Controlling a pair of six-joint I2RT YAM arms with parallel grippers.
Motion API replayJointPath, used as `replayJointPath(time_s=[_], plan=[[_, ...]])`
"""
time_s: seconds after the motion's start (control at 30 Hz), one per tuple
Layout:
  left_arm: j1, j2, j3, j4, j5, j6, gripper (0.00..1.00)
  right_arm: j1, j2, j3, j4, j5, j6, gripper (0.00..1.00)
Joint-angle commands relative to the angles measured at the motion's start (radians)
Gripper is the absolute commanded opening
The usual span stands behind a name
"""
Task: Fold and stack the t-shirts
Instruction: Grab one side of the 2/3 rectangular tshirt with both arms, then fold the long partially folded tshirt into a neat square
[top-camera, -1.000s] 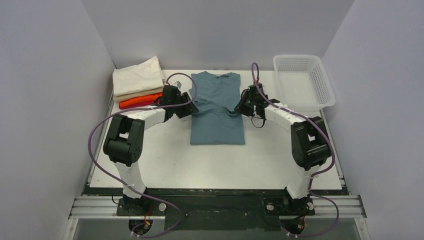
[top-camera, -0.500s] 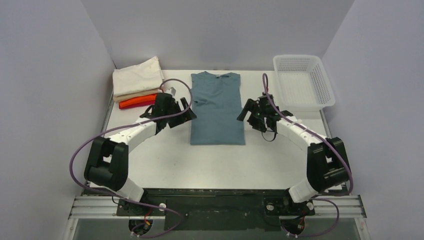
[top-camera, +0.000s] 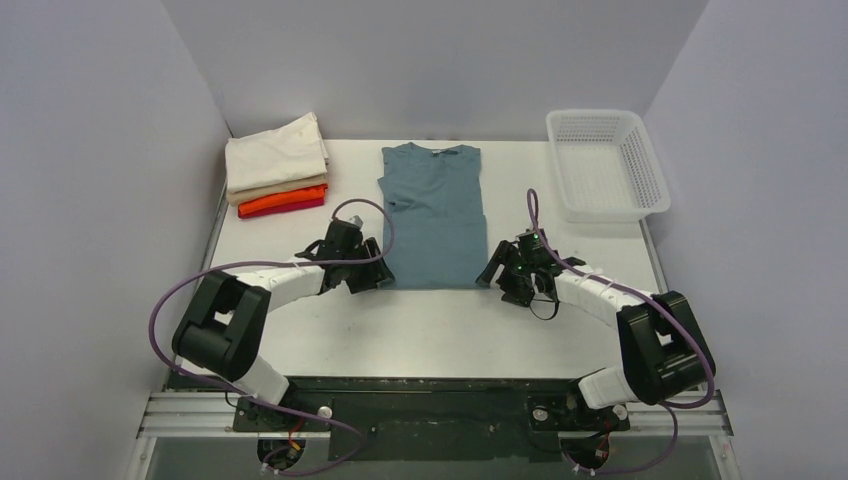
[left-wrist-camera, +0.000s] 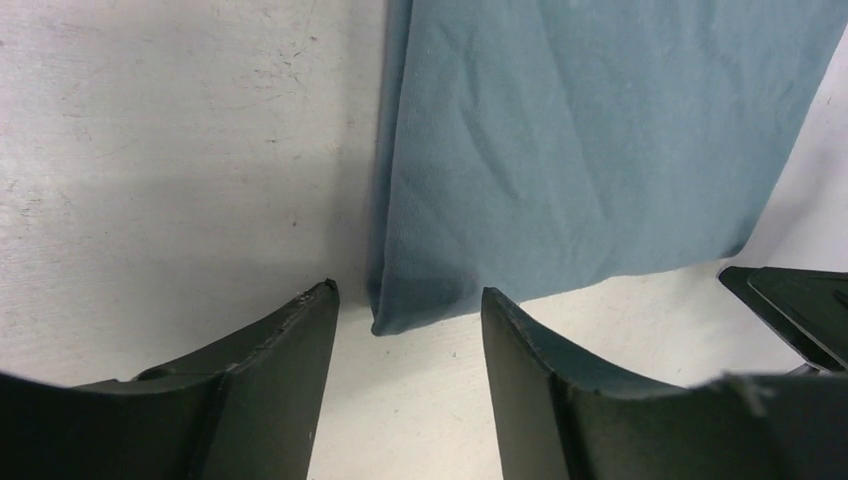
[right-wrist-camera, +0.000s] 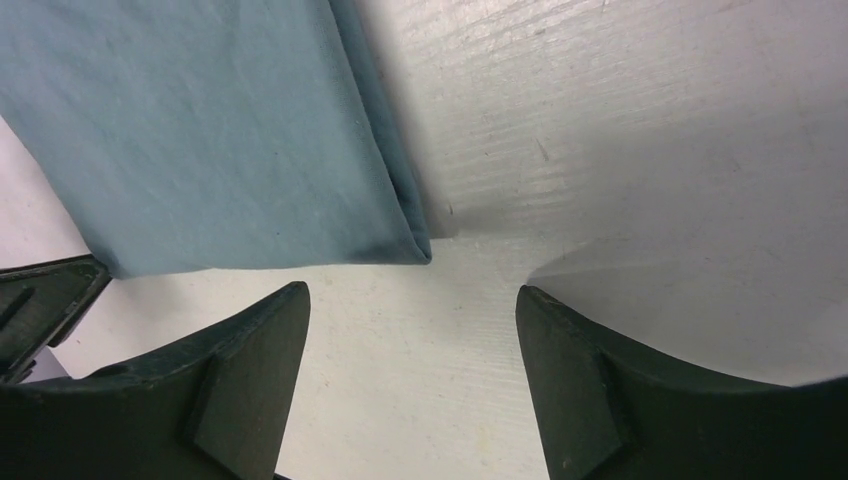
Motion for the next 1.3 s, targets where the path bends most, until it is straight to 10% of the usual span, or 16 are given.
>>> replayJointPath(time_s=[0.0,0.3,0.43,0.63,0.77,1.27], plan=[[-0.007,0.015,-0.041,0.034,-0.003,-0.013,0.6,0.008,-0.011,-0.02,0.037,-0.003,0.037,0.69],[-0.01,0.077,-0.037,0.073,0.005,-0.021,0.38,0.022,0.03,-0.032,0.068,-0.008,0.047,0.52],[-0.008,0.107,-0.031,0.072,-0.005,-0.016,0.0,0.026,0.068,-0.034,0.098,0.002,0.058,0.47],[-0.01,0.094,-0.064,0.113,-0.013,-0.019,0.0,0.026,0.104,-0.034,0.107,0.063,0.067,0.3],[-0.011,0.059,-0.076,0.105,-0.008,-0.025,0.0,0.034,0.09,-0.047,0.124,0.042,0.075,0.0],[-0.188,-0.737,-0.221,-0.353,-0.207,-0.09,0.0,0.202,-0.393,-0.031,-0.444,-0.07,-0.093,0.0]])
